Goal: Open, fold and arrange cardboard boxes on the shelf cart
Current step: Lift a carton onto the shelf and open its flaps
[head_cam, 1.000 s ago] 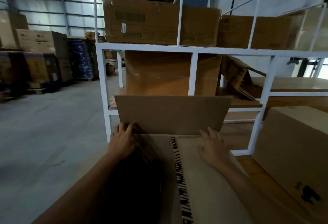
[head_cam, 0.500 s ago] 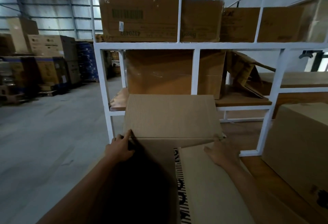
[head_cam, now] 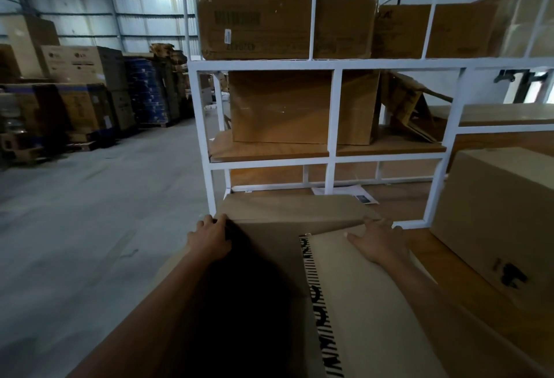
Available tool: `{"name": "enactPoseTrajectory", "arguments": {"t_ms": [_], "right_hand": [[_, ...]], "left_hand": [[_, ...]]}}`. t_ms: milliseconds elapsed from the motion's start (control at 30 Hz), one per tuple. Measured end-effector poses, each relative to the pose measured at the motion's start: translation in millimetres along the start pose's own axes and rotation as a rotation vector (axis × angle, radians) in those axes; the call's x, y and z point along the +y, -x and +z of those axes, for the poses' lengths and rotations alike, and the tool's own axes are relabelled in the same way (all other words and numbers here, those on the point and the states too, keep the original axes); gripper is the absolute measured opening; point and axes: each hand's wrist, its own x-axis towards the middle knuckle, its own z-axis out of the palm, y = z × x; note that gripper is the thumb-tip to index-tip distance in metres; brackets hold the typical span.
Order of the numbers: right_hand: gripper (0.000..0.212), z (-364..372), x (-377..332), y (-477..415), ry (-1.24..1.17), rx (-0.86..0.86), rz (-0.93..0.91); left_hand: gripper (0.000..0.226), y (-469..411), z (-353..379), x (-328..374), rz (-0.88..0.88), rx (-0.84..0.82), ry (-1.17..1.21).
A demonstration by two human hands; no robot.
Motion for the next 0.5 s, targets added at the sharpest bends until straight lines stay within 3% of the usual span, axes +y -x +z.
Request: {"name": "enactPoseTrajectory", "arguments": {"t_ms": [233, 500], "right_hand": [[0.082, -0.7, -9.7, 17.4, -0.047, -0.029, 0.035], [0.081, 8.7, -37.7, -42.3, -0.118, 0.023, 0.033]], "left_hand": [[0.060, 13.0, -0.7, -14.5, 0.002, 0.012, 0.011], [0.049, -54.4, 3.5, -20.0, -0.006, 0.045, -0.042]]}}
